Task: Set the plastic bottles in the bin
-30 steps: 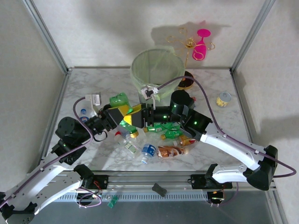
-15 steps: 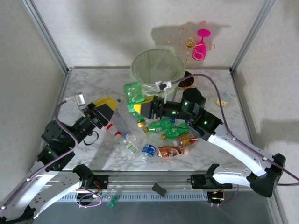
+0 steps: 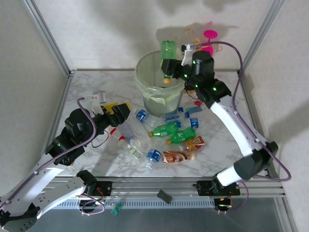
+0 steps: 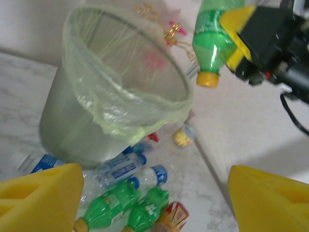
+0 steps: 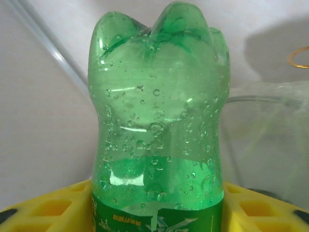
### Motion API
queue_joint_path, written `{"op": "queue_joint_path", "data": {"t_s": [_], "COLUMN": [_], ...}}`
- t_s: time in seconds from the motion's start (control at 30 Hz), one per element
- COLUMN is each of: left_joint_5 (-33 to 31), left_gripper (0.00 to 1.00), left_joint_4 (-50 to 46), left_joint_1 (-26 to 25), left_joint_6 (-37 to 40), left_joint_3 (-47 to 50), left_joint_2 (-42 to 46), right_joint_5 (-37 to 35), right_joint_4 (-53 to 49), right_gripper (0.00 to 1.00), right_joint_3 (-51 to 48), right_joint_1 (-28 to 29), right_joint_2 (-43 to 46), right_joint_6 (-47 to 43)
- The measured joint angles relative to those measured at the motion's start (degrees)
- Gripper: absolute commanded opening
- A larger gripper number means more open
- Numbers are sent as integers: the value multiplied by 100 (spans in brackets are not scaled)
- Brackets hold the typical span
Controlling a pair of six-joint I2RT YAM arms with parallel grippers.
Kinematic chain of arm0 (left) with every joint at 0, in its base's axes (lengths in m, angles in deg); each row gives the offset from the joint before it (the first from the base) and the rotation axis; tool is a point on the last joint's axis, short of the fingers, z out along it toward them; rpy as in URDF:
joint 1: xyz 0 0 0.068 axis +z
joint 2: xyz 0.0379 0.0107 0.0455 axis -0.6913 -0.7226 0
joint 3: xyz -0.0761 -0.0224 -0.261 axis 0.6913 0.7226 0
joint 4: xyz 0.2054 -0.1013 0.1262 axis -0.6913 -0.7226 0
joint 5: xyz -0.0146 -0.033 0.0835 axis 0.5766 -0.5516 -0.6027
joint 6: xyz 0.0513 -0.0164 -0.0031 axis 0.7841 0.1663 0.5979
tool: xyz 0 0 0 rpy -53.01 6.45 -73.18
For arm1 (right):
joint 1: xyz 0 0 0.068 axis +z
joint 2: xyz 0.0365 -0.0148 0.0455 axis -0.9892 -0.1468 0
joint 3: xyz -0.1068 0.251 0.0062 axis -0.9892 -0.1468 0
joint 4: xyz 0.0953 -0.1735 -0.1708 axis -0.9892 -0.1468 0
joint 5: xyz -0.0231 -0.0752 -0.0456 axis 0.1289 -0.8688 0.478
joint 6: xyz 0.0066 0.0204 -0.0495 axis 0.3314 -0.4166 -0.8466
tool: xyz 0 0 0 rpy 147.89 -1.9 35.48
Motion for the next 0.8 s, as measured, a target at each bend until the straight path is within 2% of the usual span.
{"op": "queue_joint_path", "data": {"t_s": [0.23,0.47,0.8], "left_joint_5": [0,-136,-271], "left_gripper": [78,78,78], "left_joint_4": [-133,-214,-264], "left_joint_1": [0,-11,-11], "left_joint_6": [24,33,9], "left_joint_3": [85,328,555], "left_joint_2": [35,190,219], "right_joint_5": [-643,-1043,-1189], "right_joint_4": [-778,-1445,-2594], "right_gripper": [55,57,61], "right_joint_3": [1099,1615,3141], "right_joint_1": [-68,9,46], "right_joint_2": [-1528,-2334,-3698], "right_joint_6": [-540,-857,-1069]}}
